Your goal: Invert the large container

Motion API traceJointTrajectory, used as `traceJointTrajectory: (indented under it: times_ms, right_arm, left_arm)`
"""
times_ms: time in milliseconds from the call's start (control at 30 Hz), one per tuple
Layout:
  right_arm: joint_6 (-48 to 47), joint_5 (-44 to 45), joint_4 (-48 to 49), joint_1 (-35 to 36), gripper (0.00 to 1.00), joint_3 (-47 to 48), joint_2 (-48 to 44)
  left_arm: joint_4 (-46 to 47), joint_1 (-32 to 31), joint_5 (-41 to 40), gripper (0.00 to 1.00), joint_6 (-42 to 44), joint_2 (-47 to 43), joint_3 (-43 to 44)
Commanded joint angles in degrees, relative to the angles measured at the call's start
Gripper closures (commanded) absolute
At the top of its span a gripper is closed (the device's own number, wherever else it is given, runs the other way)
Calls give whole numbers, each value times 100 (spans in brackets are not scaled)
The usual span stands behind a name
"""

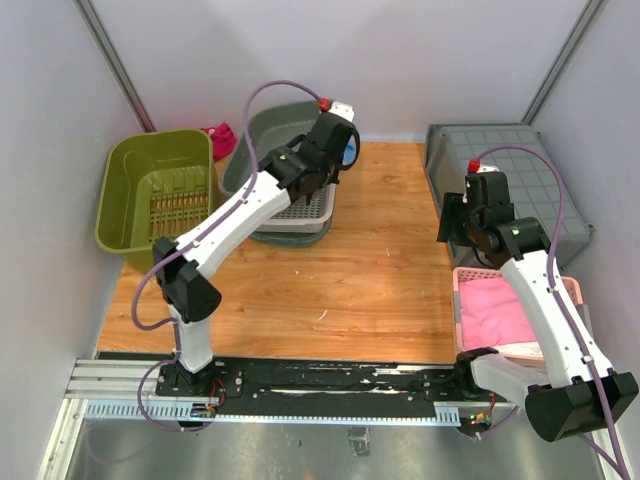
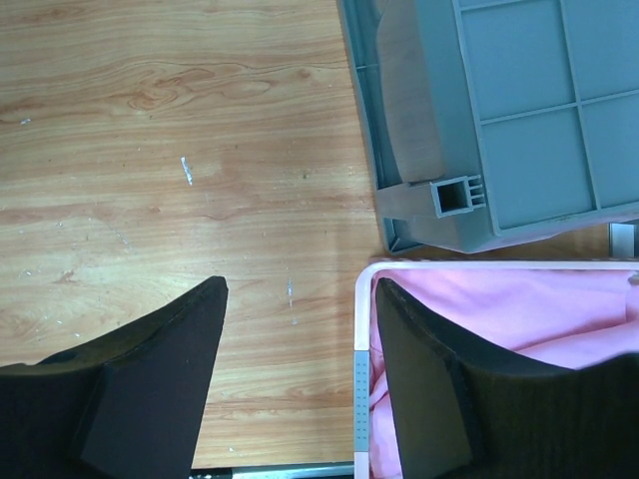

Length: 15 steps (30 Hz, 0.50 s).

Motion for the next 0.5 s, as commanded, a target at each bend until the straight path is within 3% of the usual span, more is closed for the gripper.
traceJointTrajectory:
  times_ms: [0,200,367,467]
  right_arm:
    - [132,-87,-42,-12,37,187,-58]
    - [258,-216,-28,-75,37,469,-159]
    - [320,468,-401,-446,37,882,-460]
    - [256,1129,-608,-688,37,1119,-829]
  left_arm:
    - [203,-26,302,100,474,-910,643]
    - [707,-26,2569,100,-267,-1498,781]
    - [2459,-26,4348,100,-1764,-2029,-298]
    - [3569,1,4710,100,-2821,-2288,-1092]
